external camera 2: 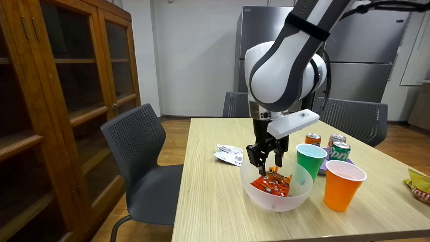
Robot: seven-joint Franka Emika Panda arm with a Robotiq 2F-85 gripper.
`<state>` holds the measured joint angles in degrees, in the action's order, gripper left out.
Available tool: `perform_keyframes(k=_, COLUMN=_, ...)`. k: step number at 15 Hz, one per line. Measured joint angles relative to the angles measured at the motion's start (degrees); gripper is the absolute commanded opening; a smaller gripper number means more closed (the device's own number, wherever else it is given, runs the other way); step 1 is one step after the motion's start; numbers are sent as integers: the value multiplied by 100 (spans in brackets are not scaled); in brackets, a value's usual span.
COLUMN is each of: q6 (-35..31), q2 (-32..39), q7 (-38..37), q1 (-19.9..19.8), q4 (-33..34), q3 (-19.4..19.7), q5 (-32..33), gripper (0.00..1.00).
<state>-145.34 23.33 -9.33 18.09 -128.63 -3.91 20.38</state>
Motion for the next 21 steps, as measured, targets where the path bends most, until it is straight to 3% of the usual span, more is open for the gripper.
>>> perform_keyframes(k=12, q6=39, q2=-772, q7=110, q1=-1, q4=-214, q3=-26, q5=81, gripper=100)
perform_keyframes(k=21, q6=34, q2=-807, q7=115, q1=-2, q4=-268, q3=-27, q5=86, gripper=100)
